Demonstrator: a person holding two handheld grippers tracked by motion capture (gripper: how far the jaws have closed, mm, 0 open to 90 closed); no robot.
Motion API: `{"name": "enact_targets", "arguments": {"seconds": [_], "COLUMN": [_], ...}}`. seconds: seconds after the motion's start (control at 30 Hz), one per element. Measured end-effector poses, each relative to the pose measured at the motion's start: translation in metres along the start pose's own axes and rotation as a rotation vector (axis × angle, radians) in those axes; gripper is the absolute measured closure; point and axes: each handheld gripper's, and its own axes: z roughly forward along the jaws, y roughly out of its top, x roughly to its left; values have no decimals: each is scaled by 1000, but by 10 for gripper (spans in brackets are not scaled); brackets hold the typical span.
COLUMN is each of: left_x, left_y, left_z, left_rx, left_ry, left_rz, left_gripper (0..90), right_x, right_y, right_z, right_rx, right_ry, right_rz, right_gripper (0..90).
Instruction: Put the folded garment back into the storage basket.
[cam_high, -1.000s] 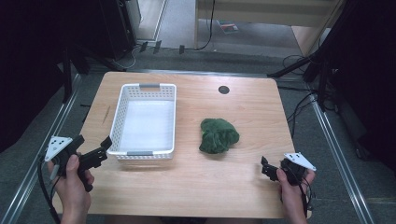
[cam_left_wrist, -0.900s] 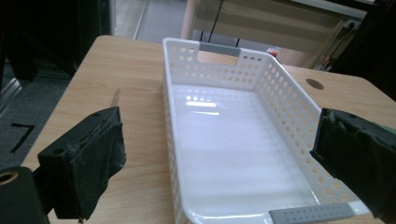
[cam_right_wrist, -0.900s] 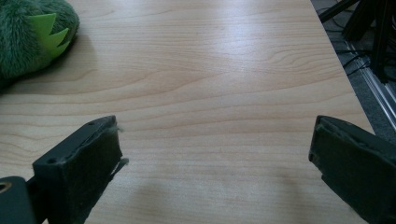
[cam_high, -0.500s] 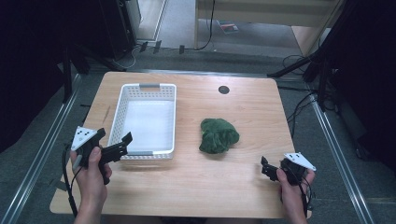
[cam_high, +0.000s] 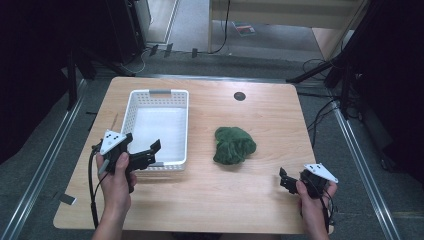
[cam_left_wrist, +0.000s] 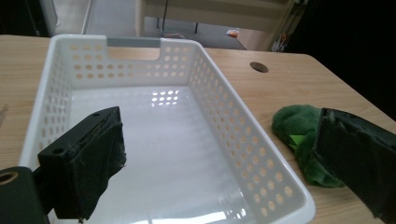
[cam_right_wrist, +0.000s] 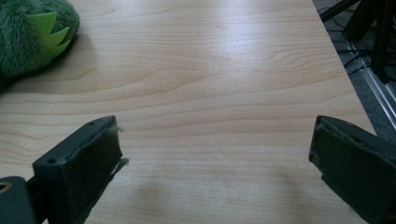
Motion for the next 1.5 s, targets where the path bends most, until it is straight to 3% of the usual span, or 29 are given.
{"name": "enact_targets", "arguments": {"seconds": [0.8, 1.5], "left_x": [-64, -102], "left_y": [7, 5], "left_z": [46, 77], "left_rx": [47, 128], "left_ry": [-115, -178], "left_rz": [45, 33], "left_gripper": [26, 0], "right_x": [-1, -1], "right_y": [0, 0], "right_z": [0, 0], "right_rx": [6, 6], "right_ry": [7, 11], "right_rz": [8, 11], "right_gripper": [25, 25]}}
